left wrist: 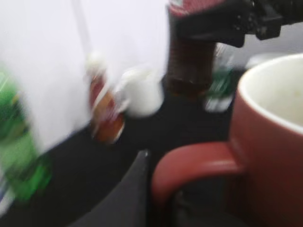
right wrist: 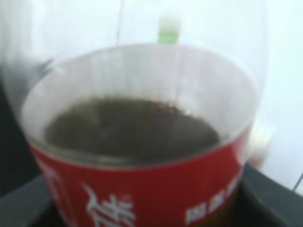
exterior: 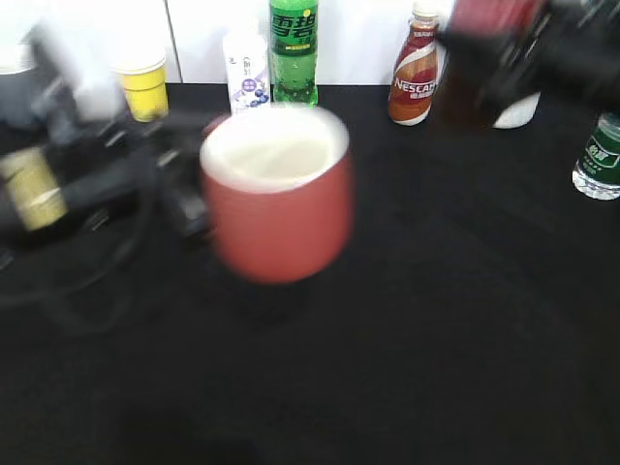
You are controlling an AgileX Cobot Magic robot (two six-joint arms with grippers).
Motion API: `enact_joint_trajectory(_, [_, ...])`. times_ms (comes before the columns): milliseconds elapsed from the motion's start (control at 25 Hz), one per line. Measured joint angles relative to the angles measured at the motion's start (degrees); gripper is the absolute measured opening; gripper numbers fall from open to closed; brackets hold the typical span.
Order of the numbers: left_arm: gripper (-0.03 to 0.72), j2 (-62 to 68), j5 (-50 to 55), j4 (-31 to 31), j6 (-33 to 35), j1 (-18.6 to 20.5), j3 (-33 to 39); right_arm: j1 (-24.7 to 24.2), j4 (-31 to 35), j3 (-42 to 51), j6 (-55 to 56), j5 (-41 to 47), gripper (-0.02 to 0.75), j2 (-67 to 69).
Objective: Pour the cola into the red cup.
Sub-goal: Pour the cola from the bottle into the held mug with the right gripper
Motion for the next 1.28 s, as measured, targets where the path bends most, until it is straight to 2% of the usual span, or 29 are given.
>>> enact_joint_trajectory(40, [0.043, 1.4, 2.1, 0.0, -1.0, -2.9, -4.4, 0.0, -0.1, 0.0, 0.0, 0.3, 0.494, -3.5])
enact_joint_trajectory(80, [0.043, 2.2, 2.8, 0.0, -1.2, -3.7, -5.8, 0.0, -0.2, 0.0, -0.1, 0.3, 0.494, -4.4])
enact_joint_trajectory(120, [0.043, 4.5, 4.8, 0.0, -1.6, -6.3, -9.7, 0.0, -0.9, 0.0, -1.4, 0.3, 0.494, -6.2])
enact_joint_trajectory(240, [0.043, 7.2, 5.7, -0.2, -1.8, -8.4, -14.5, 0.0, -1.3, 0.0, -5.9, 0.8, 0.494, -7.1])
enact_joint_trajectory(280, [0.043, 8.2, 6.2, -0.6, -2.0, -8.7, -15.6, 0.0, -1.5, 0.0, -10.8, 1.3, 0.494, -7.1])
enact_joint_trajectory(520, [0.043, 8.7, 8.7, -0.5, -2.2, -8.8, -15.7, 0.0, -1.7, 0.0, -34.1, 1.6, 0.494, -7.1])
enact_joint_trajectory(800, [0.043, 8.7, 8.7, 0.0, -2.2, -8.8, -15.7, 0.0, -1.7, 0.0, -54.0, 2.5, 0.494, -7.1])
enact_joint_trajectory(1280, [0.043, 8.7, 8.7, 0.0, -2.2, -8.8, -15.7, 0.0, 0.3, 0.0, -69.1, 3.3, 0.494, -7.1])
